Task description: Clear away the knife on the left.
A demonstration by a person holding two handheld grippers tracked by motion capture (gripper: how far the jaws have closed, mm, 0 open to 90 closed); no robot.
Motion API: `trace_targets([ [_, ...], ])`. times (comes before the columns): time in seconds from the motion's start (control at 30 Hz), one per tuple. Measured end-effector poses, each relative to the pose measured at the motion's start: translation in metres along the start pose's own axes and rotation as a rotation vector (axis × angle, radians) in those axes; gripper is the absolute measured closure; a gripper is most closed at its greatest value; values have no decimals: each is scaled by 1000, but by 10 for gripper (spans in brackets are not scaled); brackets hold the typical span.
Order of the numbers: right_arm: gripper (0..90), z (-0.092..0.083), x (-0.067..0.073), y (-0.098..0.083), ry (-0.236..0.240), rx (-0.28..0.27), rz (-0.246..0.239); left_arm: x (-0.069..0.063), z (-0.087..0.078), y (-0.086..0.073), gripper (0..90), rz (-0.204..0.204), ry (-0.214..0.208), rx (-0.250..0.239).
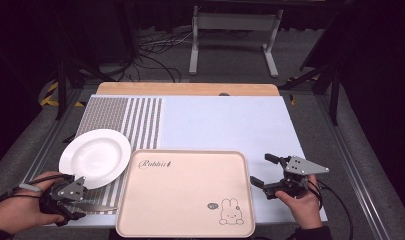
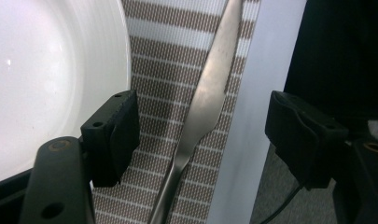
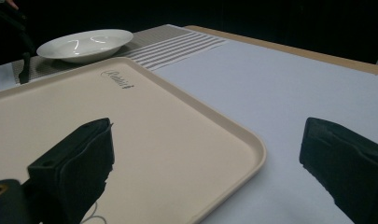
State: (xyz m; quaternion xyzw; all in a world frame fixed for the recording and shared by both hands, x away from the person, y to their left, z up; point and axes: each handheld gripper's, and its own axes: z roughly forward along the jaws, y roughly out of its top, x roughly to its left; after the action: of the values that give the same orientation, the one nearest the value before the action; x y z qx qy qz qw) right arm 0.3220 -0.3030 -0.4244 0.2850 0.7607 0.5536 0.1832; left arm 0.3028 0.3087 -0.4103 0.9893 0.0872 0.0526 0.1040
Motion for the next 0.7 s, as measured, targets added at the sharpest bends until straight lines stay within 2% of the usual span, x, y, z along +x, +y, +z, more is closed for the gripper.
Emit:
trace_targets([
  [0.07, 39, 0, 0, 0, 5, 2, -2, 1, 2, -1, 295, 21, 2, 41],
  [0.27, 39, 1, 1, 0, 9, 4, -6, 4, 7, -5, 358, 47, -12, 102],
  [0.37, 39, 0, 0, 0, 14, 5, -1, 5, 8, -6, 389, 48, -26, 117],
  [0.47, 39, 0, 0, 0, 18, -1, 3, 8, 9, -9, 424, 66, -36, 149],
  [0.6, 39, 0, 0, 0, 22, 1, 1, 12, 11, -10, 480, 77, -36, 173],
  [0.63, 39, 1, 0, -1, 23, 6, -3, 14, 12, -10, 502, 88, -38, 196],
  [0.7, 39, 1, 0, -1, 23, 7, -2, 15, 13, -10, 541, 98, -39, 199],
])
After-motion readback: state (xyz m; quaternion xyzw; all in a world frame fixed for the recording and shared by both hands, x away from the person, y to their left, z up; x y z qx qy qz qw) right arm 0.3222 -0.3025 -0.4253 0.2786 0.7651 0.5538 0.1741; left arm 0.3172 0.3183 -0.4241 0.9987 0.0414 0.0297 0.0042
